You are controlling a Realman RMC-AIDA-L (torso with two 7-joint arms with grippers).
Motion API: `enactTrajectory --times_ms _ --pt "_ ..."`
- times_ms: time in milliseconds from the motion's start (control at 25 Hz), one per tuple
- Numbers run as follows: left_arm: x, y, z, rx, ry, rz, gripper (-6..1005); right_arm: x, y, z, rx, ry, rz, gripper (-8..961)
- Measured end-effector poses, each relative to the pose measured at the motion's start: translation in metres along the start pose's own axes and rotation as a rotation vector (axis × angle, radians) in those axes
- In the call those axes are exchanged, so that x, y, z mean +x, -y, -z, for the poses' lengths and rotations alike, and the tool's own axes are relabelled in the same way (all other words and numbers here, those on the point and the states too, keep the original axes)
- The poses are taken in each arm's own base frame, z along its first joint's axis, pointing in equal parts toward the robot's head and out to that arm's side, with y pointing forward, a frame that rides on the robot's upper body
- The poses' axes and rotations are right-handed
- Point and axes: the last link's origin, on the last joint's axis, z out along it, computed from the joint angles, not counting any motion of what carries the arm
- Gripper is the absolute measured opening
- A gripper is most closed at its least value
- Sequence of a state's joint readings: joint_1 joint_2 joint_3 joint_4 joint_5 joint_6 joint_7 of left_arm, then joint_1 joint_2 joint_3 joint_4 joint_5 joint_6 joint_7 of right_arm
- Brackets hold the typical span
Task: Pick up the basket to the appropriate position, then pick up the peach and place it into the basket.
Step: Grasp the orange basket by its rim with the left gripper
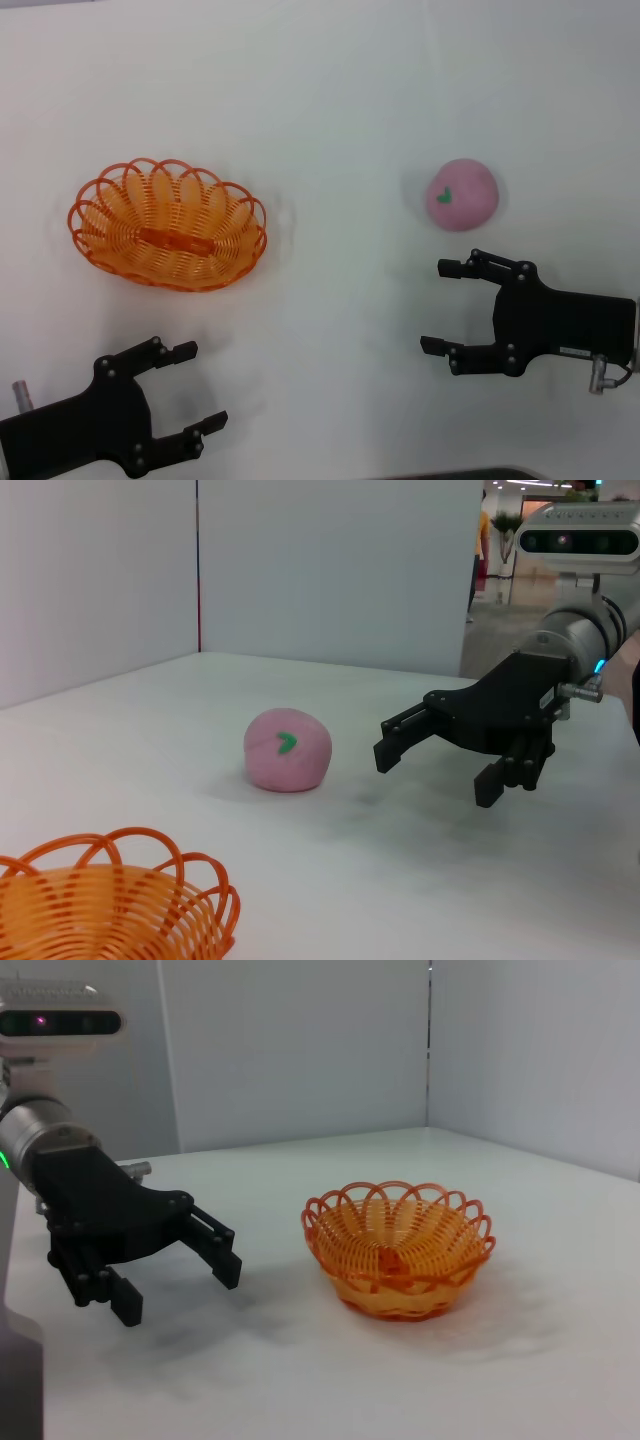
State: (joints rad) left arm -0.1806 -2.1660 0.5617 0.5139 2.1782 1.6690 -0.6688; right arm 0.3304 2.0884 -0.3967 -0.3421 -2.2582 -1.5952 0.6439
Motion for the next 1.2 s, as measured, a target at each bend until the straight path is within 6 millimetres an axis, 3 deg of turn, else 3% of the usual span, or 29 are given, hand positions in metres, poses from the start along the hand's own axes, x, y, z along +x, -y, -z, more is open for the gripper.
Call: enactTrajectory --times_ms 680,1000,1200 --pt "0.004 0.001 0.002 0.019 -0.032 0.004 767 0.002 0.001 -0.001 -0.004 -0.016 0.004 944" --pt "0.022 0.021 0.022 0.091 -0.148 0.284 754 0.002 0.001 -0.001 0.005 -0.014 -0.006 944" --pt "0.033 0.046 0.040 0.119 -0.166 0.545 747 0.002 0.002 -0.001 0.007 -0.012 -0.018 944"
